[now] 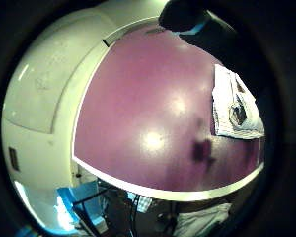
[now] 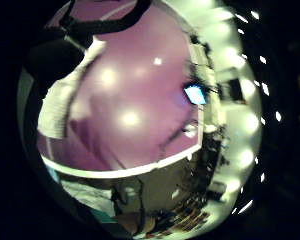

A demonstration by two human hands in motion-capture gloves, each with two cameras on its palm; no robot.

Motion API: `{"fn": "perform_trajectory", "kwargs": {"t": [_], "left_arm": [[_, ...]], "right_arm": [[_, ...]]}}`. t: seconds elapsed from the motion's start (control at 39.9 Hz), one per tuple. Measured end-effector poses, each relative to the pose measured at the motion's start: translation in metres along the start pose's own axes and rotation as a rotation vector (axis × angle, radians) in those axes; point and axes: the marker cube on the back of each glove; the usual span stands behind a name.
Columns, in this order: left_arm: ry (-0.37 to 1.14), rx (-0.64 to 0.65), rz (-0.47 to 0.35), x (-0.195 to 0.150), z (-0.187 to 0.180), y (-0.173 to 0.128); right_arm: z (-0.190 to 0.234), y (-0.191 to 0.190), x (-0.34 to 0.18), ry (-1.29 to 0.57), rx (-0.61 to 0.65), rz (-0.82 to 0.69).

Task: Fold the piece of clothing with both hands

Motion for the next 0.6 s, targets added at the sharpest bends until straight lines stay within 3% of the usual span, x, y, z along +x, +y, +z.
{"fn": "perform_trajectory", "kwargs": {"t": [0.15, 0.3, 0.43, 0.6], "left_arm": [[0.012, 0.049, 0.039, 0.018, 0.003, -0.006], [-0.097, 0.204, 0.056, 0.015, -0.007, -0.031], [0.06, 0.05, 0.086, 0.029, 0.004, -0.017], [0.125, 0.042, 0.082, 0.028, -0.009, -0.014]], "right_arm": [[-0.018, 0.014, 0.037, 0.12, -0.001, 0.141], [-0.031, 0.028, 0.036, 0.049, 0.053, 0.182], [-0.01, 0.019, 0.021, -0.044, 0.054, 0.163], [0.011, 0.015, -0.002, -0.101, 0.022, 0.086]]}}
